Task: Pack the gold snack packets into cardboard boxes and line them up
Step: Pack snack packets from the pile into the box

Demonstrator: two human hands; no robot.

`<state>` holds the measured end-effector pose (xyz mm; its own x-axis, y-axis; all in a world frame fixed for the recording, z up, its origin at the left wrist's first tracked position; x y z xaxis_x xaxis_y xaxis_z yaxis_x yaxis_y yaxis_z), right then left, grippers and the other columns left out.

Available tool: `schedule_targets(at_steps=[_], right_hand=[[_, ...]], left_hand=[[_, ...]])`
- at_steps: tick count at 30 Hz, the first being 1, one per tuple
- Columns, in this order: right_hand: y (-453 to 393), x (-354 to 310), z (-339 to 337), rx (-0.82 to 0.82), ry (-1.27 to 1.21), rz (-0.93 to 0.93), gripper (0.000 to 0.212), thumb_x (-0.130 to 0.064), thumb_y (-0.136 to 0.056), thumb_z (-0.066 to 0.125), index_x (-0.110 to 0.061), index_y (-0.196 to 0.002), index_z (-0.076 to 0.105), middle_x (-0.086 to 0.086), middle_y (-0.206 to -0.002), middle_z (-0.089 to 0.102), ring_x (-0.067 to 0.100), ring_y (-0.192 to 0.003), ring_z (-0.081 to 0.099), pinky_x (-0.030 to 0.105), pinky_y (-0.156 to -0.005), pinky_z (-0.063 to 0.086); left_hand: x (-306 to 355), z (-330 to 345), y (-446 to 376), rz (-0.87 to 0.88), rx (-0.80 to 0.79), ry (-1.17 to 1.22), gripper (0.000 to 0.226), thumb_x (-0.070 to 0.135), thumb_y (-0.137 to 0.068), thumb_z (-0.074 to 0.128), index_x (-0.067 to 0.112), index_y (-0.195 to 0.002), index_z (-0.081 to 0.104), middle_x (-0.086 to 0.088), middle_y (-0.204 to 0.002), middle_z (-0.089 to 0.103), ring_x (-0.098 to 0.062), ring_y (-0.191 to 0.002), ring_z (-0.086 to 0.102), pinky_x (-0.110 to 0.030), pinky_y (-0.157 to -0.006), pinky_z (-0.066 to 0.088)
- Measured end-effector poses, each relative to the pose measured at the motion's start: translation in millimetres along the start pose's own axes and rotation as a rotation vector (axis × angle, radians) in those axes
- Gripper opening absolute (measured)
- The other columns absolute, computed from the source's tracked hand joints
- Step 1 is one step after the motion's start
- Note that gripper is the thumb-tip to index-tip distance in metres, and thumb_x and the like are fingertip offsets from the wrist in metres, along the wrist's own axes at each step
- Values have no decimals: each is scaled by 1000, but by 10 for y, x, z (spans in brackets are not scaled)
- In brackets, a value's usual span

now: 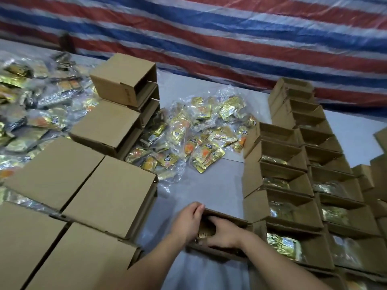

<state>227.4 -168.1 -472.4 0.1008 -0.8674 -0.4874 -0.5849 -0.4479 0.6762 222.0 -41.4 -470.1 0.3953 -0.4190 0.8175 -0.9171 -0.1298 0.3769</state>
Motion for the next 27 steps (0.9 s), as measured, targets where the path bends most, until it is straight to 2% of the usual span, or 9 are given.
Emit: schedule_targets(at_steps=[2, 4, 9, 14, 17, 20, 23, 25, 27], right_hand=[[123, -35, -143, 82, -49, -47, 51, -47, -77, 71, -23, -122, 65, -11, -118, 66, 3, -108, 58, 6, -85, 40], [167, -36, -176, 132, -13, -28, 27, -39, -88, 61, -16, -100, 71, -1, -97, 70, 19, -95, 65, 23, -77, 44], [65, 20, 276, -121, 0, 130, 52, -40, -100, 27, -18, -140, 51, 12, -149, 47, 25, -133, 46, 29, -103, 34], [31, 64, 182, -74, -38, 177, 51, -37, -101, 26, -11, -132, 57, 17, -145, 50, 29, -130, 48, 32, -104, 38], [116, 38, 35, 71, 49, 124, 42, -43, -94, 37, -15, -111, 64, 13, -126, 64, 30, -115, 59, 33, -93, 46], [447, -10, -381, 490, 84, -5, 21, -42, -90, 46, -25, -81, 54, -3, -89, 64, 22, -84, 62, 32, -71, 46], [799, 151, -771, 824, 141, 5, 18, -36, -93, 53, -30, -109, 55, -12, -108, 51, 10, -102, 53, 27, -88, 45], [729, 391, -747, 720, 100, 111, 49, -38, -94, 54, -22, -139, 43, -7, -136, 43, 14, -129, 43, 31, -111, 37], [592, 458, -579, 565, 10, 144, 53, -38, -96, 54, -21, -145, 39, -6, -142, 41, 14, -130, 43, 33, -114, 35]], left_hand=[[28, 2, 7, 15, 6, 10, 29, 39, -101, 42, 18, -90, 59, 0, -91, 67, -18, -89, 60, -36, -84, 48], [52, -10, 20, 15, 23, 5, 28, 38, -102, 42, 20, -85, 56, 1, -86, 65, -17, -85, 60, -35, -80, 47], [65, -20, 24, 21, 33, -23, 27, 38, -102, 42, 23, -83, 55, 5, -79, 61, -13, -81, 57, -29, -73, 42], [72, -11, -11, 9, 8, -23, 26, 34, -102, 42, 24, -81, 54, 1, -83, 63, -17, -86, 59, -30, -79, 44], [64, -14, -21, 14, -3, -14, 25, 30, -102, 45, 25, -81, 56, -2, -86, 66, -17, -87, 60, -25, -77, 43], [33, -7, -43, 4, -25, 18, 26, 26, -103, 45, 25, -80, 57, 2, -84, 66, -15, -87, 60, -9, -68, 39], [6, 31, -59, -33, -46, 51, 24, 27, -104, 42, 24, -85, 57, 4, -90, 65, -13, -91, 59, -12, -73, 40], [-29, 43, -44, -31, -12, 33, 22, 29, -103, 41, 25, -89, 58, 2, -95, 65, -15, -96, 59, -24, -82, 41], [-87, 51, 4, -36, 29, 37, 20, 33, -103, 41, 28, -92, 57, 4, -98, 64, -14, -99, 58, -27, -84, 40]])
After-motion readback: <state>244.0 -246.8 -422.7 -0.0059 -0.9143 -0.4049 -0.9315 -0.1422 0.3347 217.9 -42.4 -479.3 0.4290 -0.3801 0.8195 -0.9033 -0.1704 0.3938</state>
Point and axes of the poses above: each hand's wrist, its own y-axis away from the middle knuckle, its own z-axis out of the palm, x = y × z, the point moved 9 cm from there along -y, towards the middle knuckle
